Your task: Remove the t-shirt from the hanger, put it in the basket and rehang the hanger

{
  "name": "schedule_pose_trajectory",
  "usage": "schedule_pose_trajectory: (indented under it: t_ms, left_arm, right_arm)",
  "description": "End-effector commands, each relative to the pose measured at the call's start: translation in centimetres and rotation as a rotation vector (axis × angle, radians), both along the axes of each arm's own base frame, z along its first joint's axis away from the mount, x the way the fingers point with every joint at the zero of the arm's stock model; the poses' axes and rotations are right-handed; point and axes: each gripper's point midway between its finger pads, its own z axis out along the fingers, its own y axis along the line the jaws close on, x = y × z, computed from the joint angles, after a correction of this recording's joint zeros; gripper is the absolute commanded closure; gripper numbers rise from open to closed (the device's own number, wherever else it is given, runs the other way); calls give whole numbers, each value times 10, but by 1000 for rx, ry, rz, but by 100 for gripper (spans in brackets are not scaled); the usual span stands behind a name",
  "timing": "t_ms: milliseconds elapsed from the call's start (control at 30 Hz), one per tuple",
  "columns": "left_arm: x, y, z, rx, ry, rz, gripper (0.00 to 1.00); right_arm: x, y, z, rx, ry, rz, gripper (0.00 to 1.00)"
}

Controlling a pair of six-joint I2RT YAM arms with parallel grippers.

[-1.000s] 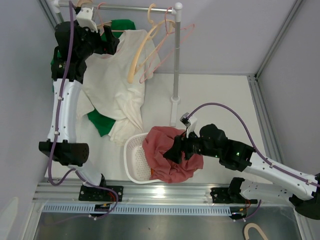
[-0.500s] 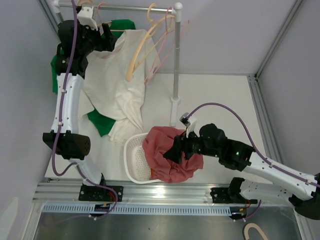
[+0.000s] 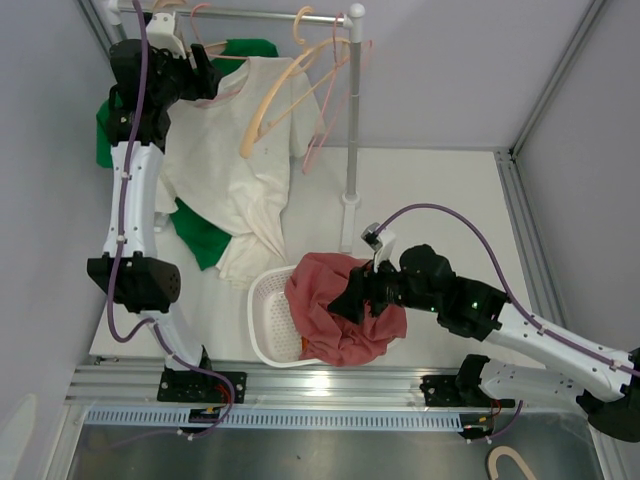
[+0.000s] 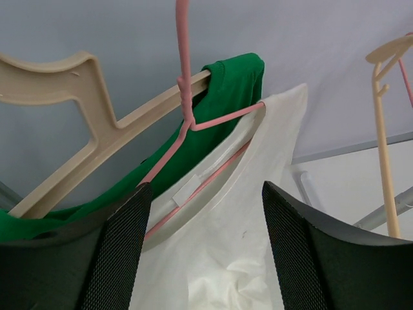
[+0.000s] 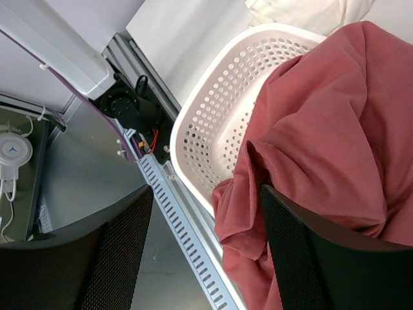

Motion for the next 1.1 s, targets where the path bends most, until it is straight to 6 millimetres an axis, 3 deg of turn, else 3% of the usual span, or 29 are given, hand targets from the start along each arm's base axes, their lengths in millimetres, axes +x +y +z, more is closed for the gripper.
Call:
schedule_pose_trajectory:
  t_ms: [0,233,533,600,800,1067]
  left_arm:
    - [-10,-9,21,-23,-64,-61,26]
    - [-40,-31,44,-63,-85,-180,22]
    - [-71,-37,69,-71,-126,-212,22]
    - [-75,-30,77,-58,-147,-170,22]
    - [-61,-14,74,-22,-134,-84,22]
    - [-26,2,56,18,-116,-10,23]
  right_arm:
    - [0,4,2,14,-9,21,27]
    - [2,8,-2,14,2,26,27]
    - [2,13,-6,15,13,39,27]
    - [2,14,-4,21,12,41,27]
    - [1,12,-1,24,6,44,27]
    - [2,9,2,13,2,33,27]
